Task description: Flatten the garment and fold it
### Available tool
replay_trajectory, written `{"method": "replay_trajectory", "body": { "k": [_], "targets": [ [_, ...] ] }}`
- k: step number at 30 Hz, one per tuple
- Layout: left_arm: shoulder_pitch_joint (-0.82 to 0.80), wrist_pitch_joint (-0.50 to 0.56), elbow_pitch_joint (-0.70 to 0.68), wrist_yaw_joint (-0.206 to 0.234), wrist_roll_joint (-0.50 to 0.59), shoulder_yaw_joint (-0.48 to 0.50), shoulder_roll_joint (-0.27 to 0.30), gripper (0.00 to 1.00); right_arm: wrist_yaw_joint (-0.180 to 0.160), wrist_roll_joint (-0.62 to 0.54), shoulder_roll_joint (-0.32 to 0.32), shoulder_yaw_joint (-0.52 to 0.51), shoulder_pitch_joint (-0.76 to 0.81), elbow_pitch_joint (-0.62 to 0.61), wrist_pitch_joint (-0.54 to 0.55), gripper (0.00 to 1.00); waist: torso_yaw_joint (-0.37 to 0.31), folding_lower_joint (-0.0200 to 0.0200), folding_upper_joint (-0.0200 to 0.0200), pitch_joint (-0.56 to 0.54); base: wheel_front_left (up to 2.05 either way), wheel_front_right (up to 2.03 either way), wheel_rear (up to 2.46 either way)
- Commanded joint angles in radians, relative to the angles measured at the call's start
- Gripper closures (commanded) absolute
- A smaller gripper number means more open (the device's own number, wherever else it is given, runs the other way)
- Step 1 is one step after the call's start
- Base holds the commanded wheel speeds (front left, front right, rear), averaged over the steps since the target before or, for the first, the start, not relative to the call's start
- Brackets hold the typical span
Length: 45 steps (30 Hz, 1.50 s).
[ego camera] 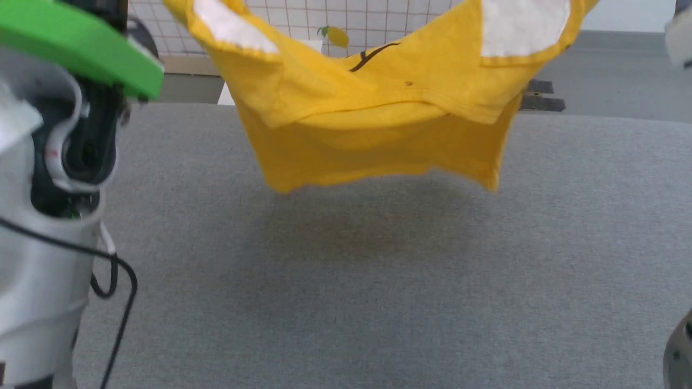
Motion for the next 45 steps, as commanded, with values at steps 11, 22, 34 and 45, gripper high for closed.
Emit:
{"method": "replay_trajectory", "body": {
  "k": [11,22,34,45],
  "targets": [
    [-0.259,0.191,0.180,0.028,0.005,-0.050,0.006,1.00,-0.002,-0.006,-0.016,0.057,-0.226,0.203,0.070,1.00,-0.057,0.0000,0.0000,0.022,0.00,0.00,0.00],
    [-0.473,0.210,0.327,0.080,0.097,-0.091,-0.004,1.00,-0.002,-0.098,-0.003,0.099,-0.417,0.394,0.064,1.00,-0.112,0.0000,0.0000,0.235,0.00,0.00,0.00],
    [-0.802,-0.166,0.551,0.060,0.182,-0.053,-0.134,1.00,-0.002,-0.310,-0.050,0.108,-0.743,0.621,-0.139,1.00,-0.089,0.0000,0.0000,0.496,0.00,0.00,0.00],
    [-0.716,-0.285,0.655,-0.062,0.121,-0.023,-0.111,1.00,-0.002,-0.336,-0.037,0.097,-0.710,0.755,-0.257,1.00,-0.068,0.0000,0.0000,0.541,0.00,0.00,0.00]
  ]
}}
